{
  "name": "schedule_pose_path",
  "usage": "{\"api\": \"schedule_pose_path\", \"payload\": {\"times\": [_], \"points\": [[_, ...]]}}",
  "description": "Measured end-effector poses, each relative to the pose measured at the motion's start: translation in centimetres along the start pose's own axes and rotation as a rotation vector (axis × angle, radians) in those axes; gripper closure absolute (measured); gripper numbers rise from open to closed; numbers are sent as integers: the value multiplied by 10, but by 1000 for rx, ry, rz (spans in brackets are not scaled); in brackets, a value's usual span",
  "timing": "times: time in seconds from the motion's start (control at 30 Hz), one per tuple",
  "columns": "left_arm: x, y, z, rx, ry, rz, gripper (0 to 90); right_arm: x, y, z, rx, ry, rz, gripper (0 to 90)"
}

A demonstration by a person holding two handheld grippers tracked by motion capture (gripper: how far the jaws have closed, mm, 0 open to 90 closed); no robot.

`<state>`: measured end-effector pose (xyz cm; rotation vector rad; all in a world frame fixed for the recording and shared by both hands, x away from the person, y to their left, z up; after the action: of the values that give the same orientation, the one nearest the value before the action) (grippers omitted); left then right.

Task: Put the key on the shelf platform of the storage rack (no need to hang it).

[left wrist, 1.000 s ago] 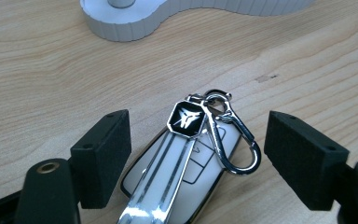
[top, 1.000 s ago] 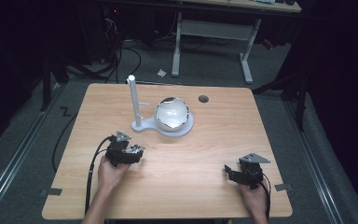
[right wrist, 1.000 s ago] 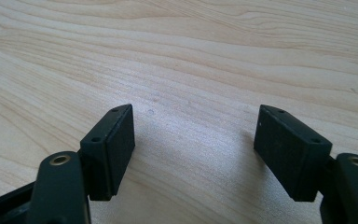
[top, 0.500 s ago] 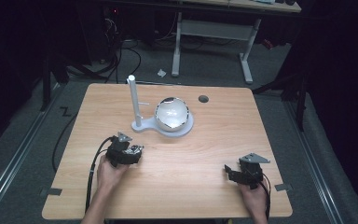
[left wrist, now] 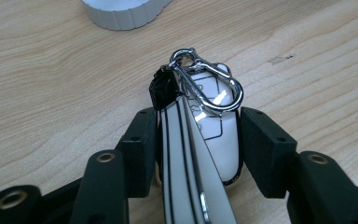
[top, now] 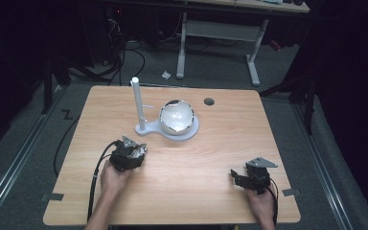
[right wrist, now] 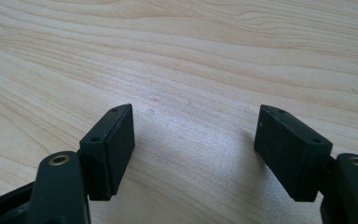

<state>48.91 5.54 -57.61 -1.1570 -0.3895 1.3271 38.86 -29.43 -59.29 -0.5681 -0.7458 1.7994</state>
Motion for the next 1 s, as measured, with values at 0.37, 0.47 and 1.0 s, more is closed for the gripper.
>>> {"api": "schedule_pose_path", "payload": {"times": [0.37,0.47,1.0], "points": [[-2,0,1,-8,1,-8,497,0,0,0,0,-1,1,291],[-5,-4,5,-20,9,-6,498,0,0,0,0,-1,1,291],[-16,-17,25,-41,52,40,498,1,0,0,1,-3,4,291]]}}
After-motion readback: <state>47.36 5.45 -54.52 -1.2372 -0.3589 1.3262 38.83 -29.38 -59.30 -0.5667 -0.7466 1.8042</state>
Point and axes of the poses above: each handheld gripper's, and its own axes: z roughly backward along the jaws, y roughly out of its underside, x roughly to its left, the point moved 9 cm from there along -z, roughly forward along the jaws, and after that the axes turned 1 degree about y, right-handed, at the moved point
